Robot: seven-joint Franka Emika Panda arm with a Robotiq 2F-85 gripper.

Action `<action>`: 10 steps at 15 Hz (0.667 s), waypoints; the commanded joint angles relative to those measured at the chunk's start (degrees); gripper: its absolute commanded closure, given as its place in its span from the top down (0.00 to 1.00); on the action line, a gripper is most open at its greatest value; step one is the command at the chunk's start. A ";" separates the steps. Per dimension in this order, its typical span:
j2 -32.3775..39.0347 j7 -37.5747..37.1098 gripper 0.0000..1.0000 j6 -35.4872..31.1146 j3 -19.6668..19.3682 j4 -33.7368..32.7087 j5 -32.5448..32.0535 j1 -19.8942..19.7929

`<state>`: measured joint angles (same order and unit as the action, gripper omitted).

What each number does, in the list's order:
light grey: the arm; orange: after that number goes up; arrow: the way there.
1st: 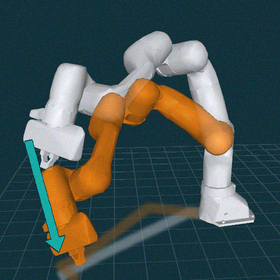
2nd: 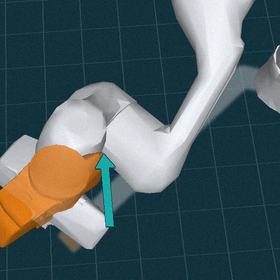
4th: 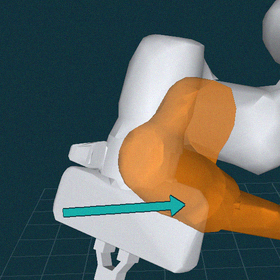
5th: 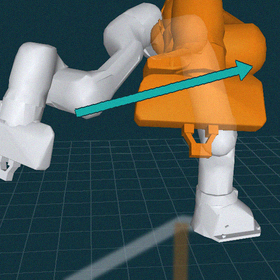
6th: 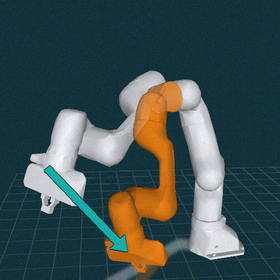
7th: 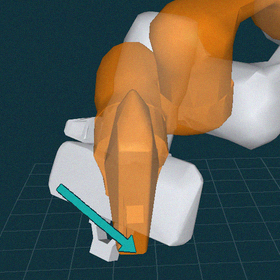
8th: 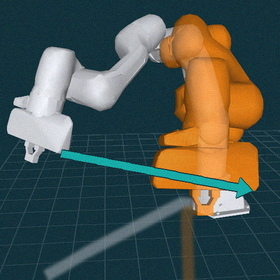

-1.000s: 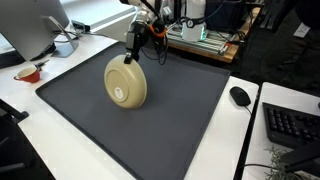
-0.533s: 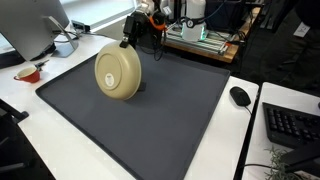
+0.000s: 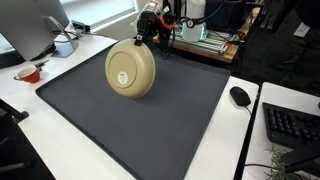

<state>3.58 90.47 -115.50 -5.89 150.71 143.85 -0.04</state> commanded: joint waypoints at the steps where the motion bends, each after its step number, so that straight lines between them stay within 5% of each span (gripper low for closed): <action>1: -1.79 3.21 0.02 4.19 -0.12 2.21 -0.10 -1.82; 10: 0.78 2.02 0.08 2.39 0.50 0.83 -0.18 -1.74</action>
